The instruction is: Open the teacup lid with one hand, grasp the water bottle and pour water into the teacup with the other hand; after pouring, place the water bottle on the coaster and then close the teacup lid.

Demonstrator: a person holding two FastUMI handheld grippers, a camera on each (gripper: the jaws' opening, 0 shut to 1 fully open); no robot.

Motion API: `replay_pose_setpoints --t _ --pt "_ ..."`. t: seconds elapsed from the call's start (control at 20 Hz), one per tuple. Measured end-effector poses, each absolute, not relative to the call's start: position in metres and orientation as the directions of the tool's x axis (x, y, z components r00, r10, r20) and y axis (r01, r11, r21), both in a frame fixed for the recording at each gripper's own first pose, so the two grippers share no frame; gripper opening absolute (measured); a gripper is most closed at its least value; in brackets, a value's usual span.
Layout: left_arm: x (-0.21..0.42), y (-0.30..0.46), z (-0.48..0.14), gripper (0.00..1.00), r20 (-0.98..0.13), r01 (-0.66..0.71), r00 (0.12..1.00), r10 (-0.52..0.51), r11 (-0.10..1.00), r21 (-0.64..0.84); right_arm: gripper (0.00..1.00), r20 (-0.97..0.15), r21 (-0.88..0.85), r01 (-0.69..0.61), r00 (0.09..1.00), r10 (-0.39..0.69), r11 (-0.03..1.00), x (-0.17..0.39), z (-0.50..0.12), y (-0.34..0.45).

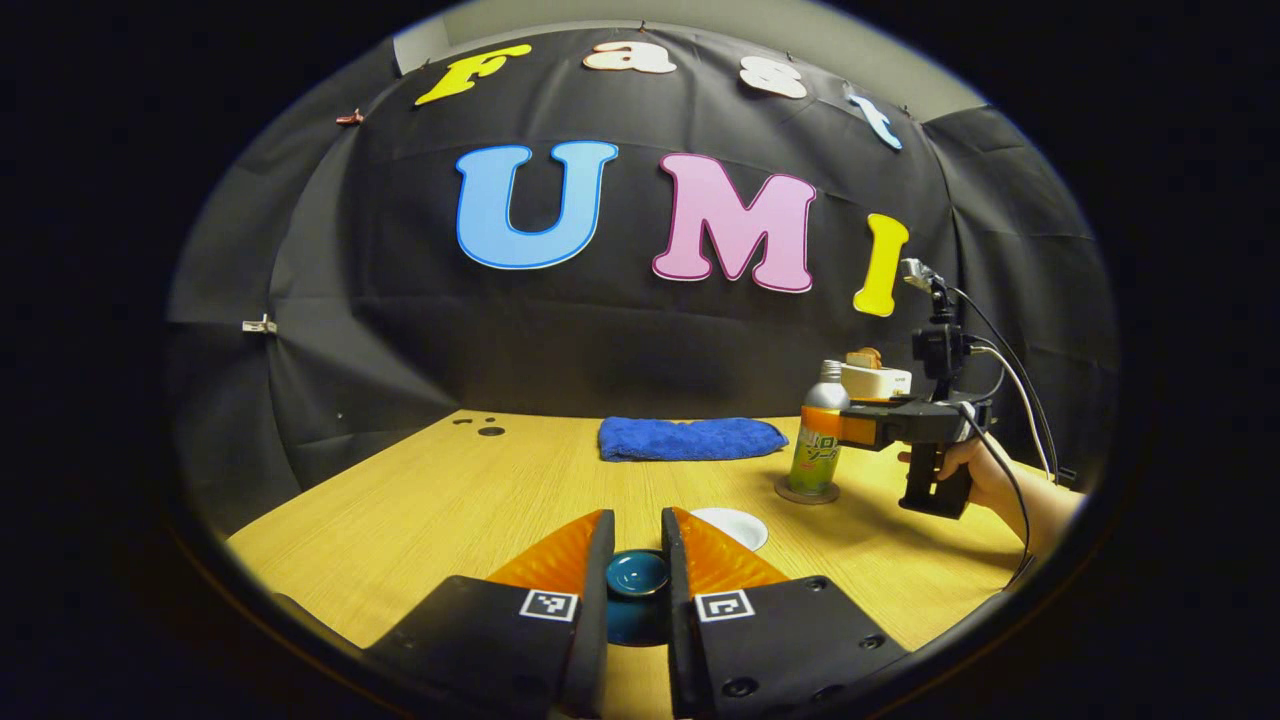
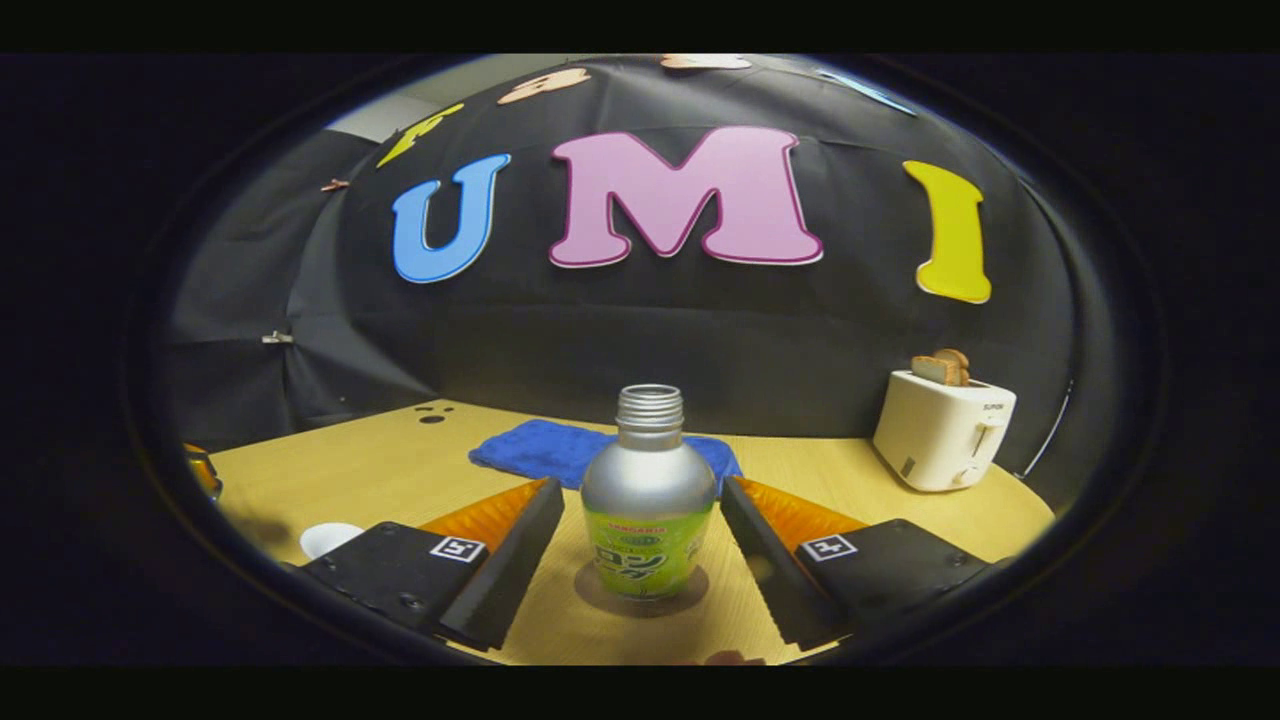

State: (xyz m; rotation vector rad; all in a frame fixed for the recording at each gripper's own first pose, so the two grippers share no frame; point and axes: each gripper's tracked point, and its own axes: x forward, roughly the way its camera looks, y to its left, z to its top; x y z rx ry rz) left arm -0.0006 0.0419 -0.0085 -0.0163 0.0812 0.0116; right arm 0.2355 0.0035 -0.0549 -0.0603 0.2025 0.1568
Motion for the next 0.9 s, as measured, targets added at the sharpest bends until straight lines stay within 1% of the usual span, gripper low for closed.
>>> replay_pose_setpoints --t 0.1,0.15,0.2,0.25,0.3,0.35,0.4,0.45,0.65,0.7,0.75,0.9 --pt "0.004 0.039 -0.005 0.29 -0.07 -0.006 0.998 0.005 1.0 -0.02 0.98 -0.212 -0.044 -0.154 0.967 0.142 0.987 0.221 -0.056 -0.002" --pt "0.008 0.037 -0.003 0.31 -0.066 -0.001 0.998 0.0 1.0 -0.019 0.98 -0.216 -0.052 -0.149 0.967 0.134 0.988 0.213 -0.057 -0.006" --pt "0.012 0.035 -0.003 0.29 -0.062 0.003 0.998 -0.004 1.0 -0.015 0.98 -0.217 -0.064 -0.134 0.969 0.118 0.989 0.204 -0.058 -0.012" --pt "0.015 0.032 -0.003 0.29 -0.059 0.009 0.998 -0.009 1.0 -0.011 0.98 -0.213 -0.076 -0.128 0.971 0.11 0.989 0.195 -0.059 -0.016" --pt "0.02 0.028 -0.005 0.31 -0.061 0.015 0.998 -0.016 1.0 -0.011 0.98 -0.208 -0.083 -0.123 0.973 0.103 0.989 0.184 -0.057 -0.019" --pt "0.025 0.024 -0.005 0.31 -0.063 0.024 0.998 -0.025 1.0 -0.014 0.98 -0.21 -0.081 -0.12 0.973 0.101 0.989 0.175 -0.057 -0.022" --pt "0.031 0.02 -0.005 0.31 -0.066 0.032 0.997 -0.033 0.999 -0.017 0.98 -0.212 -0.069 -0.121 0.972 0.104 0.99 0.167 -0.058 -0.023" --pt "0.036 0.017 -0.006 0.29 -0.066 0.039 0.997 -0.041 0.999 -0.021 0.98 -0.217 -0.048 -0.126 0.97 0.112 0.991 0.159 -0.06 -0.023" --pt "0.061 0.006 -0.011 0.29 -0.077 0.057 0.995 -0.058 0.998 -0.023 0.98 -0.21 -0.004 -0.131 0.969 0.127 0.991 0.134 -0.056 -0.027" --pt "0.067 0.004 -0.013 0.29 -0.081 0.06 0.995 -0.062 0.998 -0.02 0.95 -0.204 -0.016 -0.128 0.971 0.123 0.992 0.127 -0.056 -0.03" --pt "0.072 0.001 -0.014 0.29 -0.086 0.067 0.994 -0.069 0.998 -0.018 0.98 -0.202 -0.039 -0.126 0.973 0.116 0.991 0.122 -0.057 -0.033" --pt "0.087 -0.015 -0.026 0.29 -0.112 0.099 0.988 -0.103 0.994 -0.038 0.98 -0.201 -0.077 -0.114 0.975 0.096 0.99 0.105 -0.061 -0.041"
